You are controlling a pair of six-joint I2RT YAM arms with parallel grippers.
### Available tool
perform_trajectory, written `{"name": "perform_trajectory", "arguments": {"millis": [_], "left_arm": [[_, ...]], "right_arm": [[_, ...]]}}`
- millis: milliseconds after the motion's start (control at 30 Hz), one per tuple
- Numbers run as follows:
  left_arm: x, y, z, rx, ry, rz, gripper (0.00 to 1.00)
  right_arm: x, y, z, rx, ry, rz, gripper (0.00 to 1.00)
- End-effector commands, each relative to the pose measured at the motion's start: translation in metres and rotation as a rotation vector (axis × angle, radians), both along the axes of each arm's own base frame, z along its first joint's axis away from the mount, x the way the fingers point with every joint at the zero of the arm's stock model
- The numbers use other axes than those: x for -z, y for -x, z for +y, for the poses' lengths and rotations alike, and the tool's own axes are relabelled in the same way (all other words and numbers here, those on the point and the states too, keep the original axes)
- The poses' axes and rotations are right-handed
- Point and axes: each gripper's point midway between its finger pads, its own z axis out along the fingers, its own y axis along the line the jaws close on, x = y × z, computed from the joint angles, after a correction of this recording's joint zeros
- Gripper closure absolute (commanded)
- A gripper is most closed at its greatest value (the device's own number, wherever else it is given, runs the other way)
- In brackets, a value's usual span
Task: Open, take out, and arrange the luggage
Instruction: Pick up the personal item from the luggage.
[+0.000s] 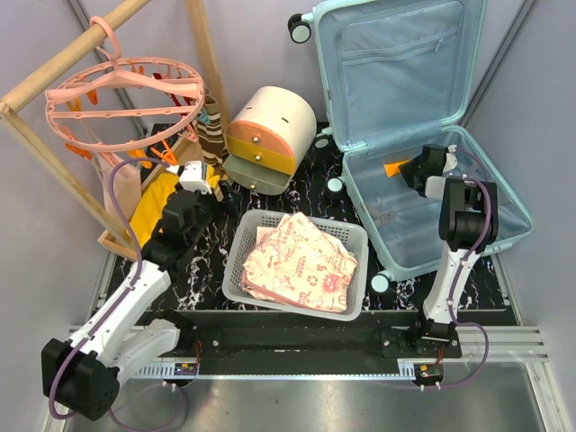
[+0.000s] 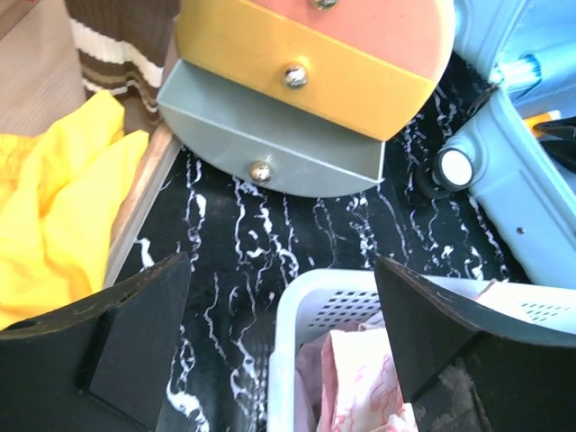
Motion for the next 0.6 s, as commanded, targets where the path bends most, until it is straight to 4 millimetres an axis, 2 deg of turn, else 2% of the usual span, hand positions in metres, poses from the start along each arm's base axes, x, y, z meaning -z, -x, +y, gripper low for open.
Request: {"name": "perform_trajectory", "arguments": {"millis": [0, 67, 100, 133, 167, 200, 267, 300, 367, 400, 433, 467, 533, 567], "left_arm": [[-0.013, 0.004, 0.006, -0.01, -0.033, -0.011, 0.12], [-0.019, 0.006, 0.004, 0.004, -0.033, -0.012, 0.12], [-0.028, 0.007, 0.002, 0.026, -0.033, -0.026, 0.11], [-0.029, 0.01, 0.001, 0.041, -0.043, -0.015, 0.11], [-0.033, 0.012, -0.001, 0.069, -0.062, -0.02, 0.11], [-0.04, 0.014, -0.001, 0.077, -0.077, -0.018, 0.11], [-0.047, 0.017, 0.003, 0.091, -0.127, -0.028, 0.11], [-0.052, 0.018, 0.004, 0.095, -0.143, -0.028, 0.1], [-0.056, 0.019, 0.007, 0.1, -0.178, -0.04, 0.1], [-0.057, 0.019, 0.008, 0.1, -0.187, -0.046, 0.1], [-0.058, 0.019, 0.011, 0.091, -0.207, -0.052, 0.09], [-0.056, 0.018, 0.014, 0.082, -0.22, -0.053, 0.09], [-0.05, 0.017, 0.021, 0.053, -0.253, -0.051, 0.09], [-0.046, 0.016, 0.025, 0.042, -0.26, -0.048, 0.09]], "right_arm": [[0.001, -0.019, -0.004, 0.02, -0.01, -0.029, 0.71], [0.003, -0.019, -0.001, 0.011, -0.021, -0.027, 0.81], [0.001, -0.018, -0.001, 0.01, -0.024, -0.037, 0.84], [-0.008, -0.015, -0.001, 0.006, -0.018, -0.073, 0.95], [-0.014, -0.011, -0.001, 0.007, -0.012, -0.091, 1.0], [-0.025, -0.001, -0.001, 0.001, 0.011, -0.111, 1.0], [-0.044, 0.004, 0.0, -0.029, 0.046, -0.151, 1.0], [-0.062, 0.011, 0.006, -0.078, 0.065, -0.184, 1.0], [-0.083, 0.022, 0.013, -0.112, 0.075, -0.223, 1.0], [-0.102, 0.037, 0.02, -0.148, 0.08, -0.262, 1.0], [-0.112, 0.045, 0.024, -0.167, 0.085, -0.283, 1.0], [-0.132, 0.063, 0.038, -0.244, 0.114, -0.331, 1.0], [-0.153, 0.08, 0.061, -0.359, 0.17, -0.382, 1.0], [-0.175, 0.095, 0.089, -0.495, 0.244, -0.439, 1.0]]}}
